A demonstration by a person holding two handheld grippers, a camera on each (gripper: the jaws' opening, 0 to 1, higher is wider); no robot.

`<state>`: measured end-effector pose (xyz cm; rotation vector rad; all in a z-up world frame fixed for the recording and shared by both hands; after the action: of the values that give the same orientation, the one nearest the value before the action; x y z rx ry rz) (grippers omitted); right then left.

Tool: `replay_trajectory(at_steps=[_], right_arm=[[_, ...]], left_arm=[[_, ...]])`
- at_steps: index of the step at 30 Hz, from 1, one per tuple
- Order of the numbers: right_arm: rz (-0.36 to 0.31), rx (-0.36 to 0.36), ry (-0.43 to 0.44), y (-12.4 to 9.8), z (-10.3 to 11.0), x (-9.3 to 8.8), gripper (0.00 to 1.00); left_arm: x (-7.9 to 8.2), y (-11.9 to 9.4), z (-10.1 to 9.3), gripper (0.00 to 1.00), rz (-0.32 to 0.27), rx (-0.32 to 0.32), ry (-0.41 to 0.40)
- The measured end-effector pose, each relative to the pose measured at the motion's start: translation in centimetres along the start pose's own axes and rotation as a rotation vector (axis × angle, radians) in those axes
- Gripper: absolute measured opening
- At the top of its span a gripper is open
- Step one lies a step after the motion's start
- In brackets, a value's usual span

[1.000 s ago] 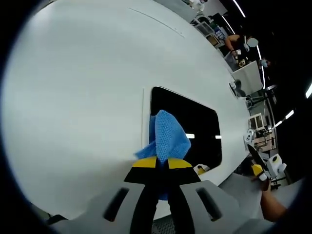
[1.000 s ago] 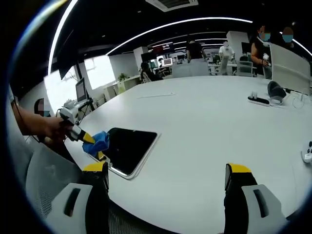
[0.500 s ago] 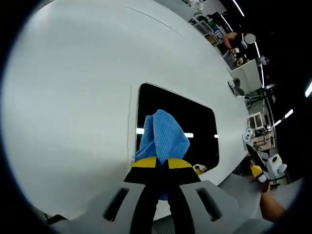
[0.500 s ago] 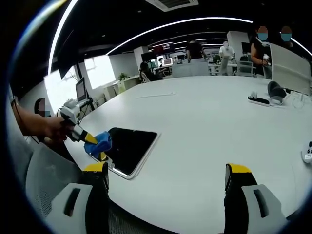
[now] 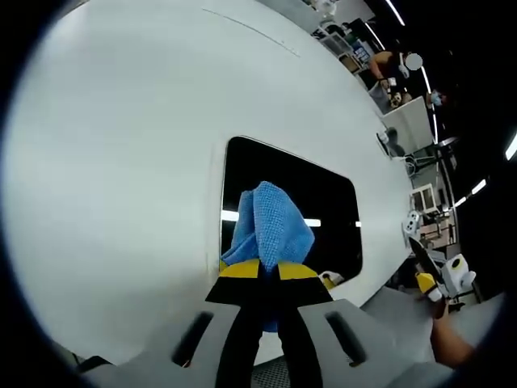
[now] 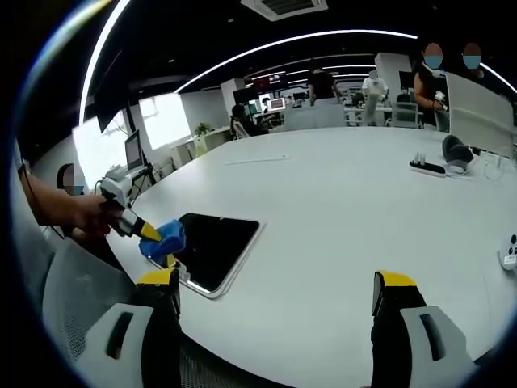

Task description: Wipe the mirror surface with the cleaning cloth until all visible marks leave the cleaned area.

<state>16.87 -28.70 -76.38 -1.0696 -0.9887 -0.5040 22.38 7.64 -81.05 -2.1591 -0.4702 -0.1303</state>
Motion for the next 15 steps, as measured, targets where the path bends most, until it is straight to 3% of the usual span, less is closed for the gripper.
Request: replay_trajectory(at_steps=[15], right_arm=[[-0.01,-0.008,0.008,-0.16,-0.1,0.2,0.99]], left_arm=[[0.0,0.39,-0.71,0.02,0.026,0.007,0.048]])
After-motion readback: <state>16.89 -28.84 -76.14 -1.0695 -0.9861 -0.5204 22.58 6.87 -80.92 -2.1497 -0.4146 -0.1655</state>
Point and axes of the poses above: the point that each gripper's makers call its tool centre point, and the gripper's own axes: y roughly forward along the fingers, z roughly to its left, x roughly out of its top, the point moved 7 cm from there along -y, roughly backward along the fingers, and after that the axes turned 4 degrees about -y, right-handed, at the moved point
